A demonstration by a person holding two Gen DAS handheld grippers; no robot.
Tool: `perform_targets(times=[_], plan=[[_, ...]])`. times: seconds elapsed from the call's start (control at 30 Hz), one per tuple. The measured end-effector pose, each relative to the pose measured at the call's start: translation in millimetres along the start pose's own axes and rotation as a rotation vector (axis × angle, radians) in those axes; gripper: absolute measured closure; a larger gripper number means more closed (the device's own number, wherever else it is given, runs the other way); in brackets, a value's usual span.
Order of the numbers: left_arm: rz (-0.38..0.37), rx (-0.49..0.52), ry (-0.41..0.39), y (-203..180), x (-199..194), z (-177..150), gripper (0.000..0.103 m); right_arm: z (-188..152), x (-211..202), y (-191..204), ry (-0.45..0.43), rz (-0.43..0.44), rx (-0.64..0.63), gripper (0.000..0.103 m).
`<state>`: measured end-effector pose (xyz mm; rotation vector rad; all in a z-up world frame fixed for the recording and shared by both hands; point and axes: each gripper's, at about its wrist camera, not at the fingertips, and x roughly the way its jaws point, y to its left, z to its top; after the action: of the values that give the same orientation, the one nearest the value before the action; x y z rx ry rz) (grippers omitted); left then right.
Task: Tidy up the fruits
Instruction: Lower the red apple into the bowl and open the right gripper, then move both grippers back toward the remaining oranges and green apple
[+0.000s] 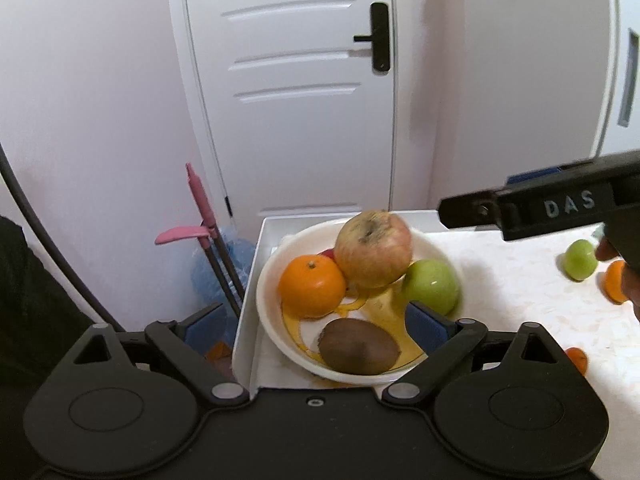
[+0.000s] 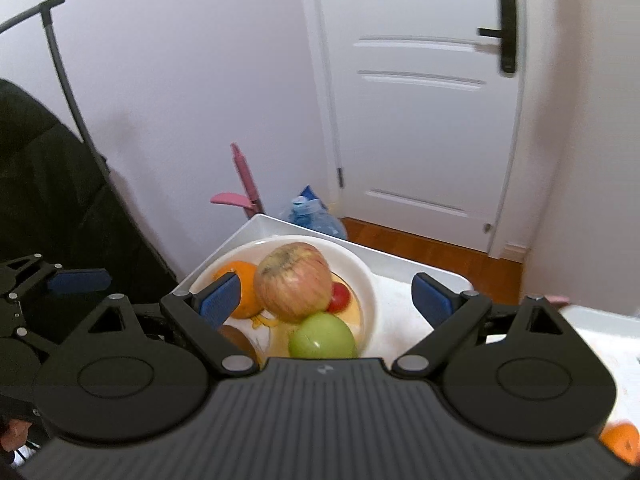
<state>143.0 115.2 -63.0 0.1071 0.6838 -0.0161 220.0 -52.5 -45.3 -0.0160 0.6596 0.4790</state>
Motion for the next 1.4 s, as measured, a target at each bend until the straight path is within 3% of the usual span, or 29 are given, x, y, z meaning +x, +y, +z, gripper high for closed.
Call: perform_targets(times=[0.33, 0.6, 0.93, 1.4], plan=[[-0.085, 0.051, -0.05, -25.2, -22.8, 5.6, 0.004, -32.8, -72.6, -28.1, -0.027, -0.184, 0.105, 0.0], [-0.133, 0.095, -0.064, -58.6, -35.2, 3.8, 0.004, -62.9, -116.6, -67.5, -0.032, -0.274, 0.139, 0.0], [-0.077, 0.052, -0.046, -119.5, -43.4, -8.2, 0.004, -94.2, -127.7, -134.1, 0.013, -0.245, 0.079, 0.0], [0.011, -0.034, 0.006, -211.1, -9.4, -52.2, 0.006, -130.2, -88.2, -205.5, 0.071, -0.151, -0.057, 0.0]])
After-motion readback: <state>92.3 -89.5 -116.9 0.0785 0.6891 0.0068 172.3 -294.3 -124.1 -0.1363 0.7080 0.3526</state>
